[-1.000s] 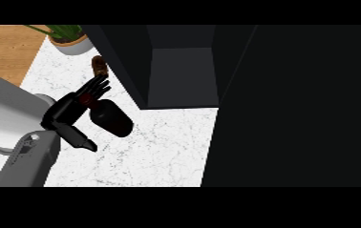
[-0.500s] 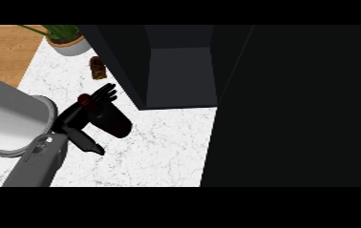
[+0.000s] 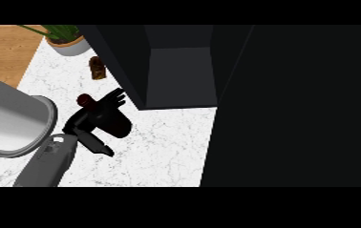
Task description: Pick up the wine, place it into the cabinet and close the cabinet
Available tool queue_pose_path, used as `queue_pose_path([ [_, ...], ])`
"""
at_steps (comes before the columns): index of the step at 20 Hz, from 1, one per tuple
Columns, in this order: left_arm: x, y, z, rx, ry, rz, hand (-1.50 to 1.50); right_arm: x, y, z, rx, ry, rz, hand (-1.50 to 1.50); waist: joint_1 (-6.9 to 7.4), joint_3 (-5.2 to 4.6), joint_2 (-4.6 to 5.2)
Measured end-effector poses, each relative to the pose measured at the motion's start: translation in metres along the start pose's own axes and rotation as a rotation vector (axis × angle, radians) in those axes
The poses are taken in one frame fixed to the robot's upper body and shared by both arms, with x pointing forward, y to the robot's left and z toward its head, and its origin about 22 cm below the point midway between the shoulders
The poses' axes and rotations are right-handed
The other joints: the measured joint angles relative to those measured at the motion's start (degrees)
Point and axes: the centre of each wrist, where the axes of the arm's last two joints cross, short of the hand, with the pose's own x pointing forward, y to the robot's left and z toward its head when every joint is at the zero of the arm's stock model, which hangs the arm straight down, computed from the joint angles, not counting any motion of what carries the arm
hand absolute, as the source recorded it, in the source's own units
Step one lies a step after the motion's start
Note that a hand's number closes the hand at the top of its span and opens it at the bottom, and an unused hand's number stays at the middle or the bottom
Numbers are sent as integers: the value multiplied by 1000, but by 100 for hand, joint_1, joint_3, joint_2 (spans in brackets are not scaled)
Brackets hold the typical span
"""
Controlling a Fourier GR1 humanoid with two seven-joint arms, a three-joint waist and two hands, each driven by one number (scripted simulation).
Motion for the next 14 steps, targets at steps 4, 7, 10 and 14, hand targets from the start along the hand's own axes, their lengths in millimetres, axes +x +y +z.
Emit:
queue_pose_path([
  [4,-3,-4,-4,4,-27,-5,-150,-2,1,2,1,-1,-2,-150,-7,0,-5],
  [7,-3,-5,-8,14,-43,19,150,-3,4,3,10,3,-16,-150,-10,-1,-6],
  [10,-8,-6,-5,22,-54,39,150,-4,4,5,11,2,-10,-150,-26,2,-12],
  [14,-7,-6,-8,23,-69,30,150,-4,2,5,1,-9,3,-150,-11,4,-4],
])
